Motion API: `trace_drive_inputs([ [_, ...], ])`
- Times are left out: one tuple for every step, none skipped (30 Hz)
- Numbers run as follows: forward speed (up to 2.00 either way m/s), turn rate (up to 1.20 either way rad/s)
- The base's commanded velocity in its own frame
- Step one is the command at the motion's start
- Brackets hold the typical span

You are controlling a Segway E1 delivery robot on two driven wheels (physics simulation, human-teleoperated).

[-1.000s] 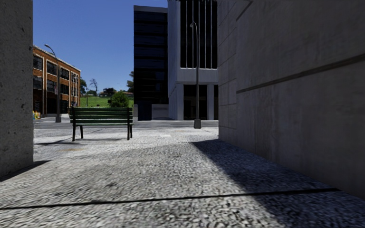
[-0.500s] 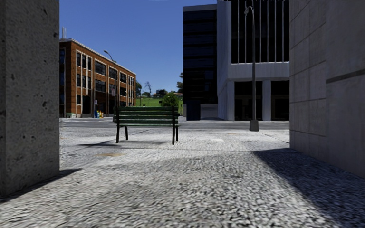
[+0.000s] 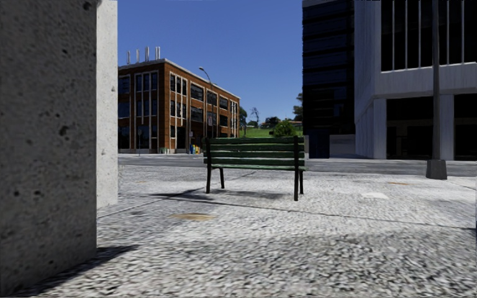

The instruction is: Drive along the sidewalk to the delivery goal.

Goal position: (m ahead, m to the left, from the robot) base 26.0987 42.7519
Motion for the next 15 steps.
trace_drive_inputs([
  [2.00,0.47],
  [2.00,0.47],
  [2.00,0.47],
  [2.00,0.47],
  [2.00,0.47],
  [2.00,0.43],
  [2.00,0.28],
  [2.00,0.28],
  [2.00,0.00],
  [2.00,0.00],
  [2.00,0.00],
  [2.00,0.00],
  [2.00,0.00],
  [2.00,0.00],
  [2.00,0.00],
])
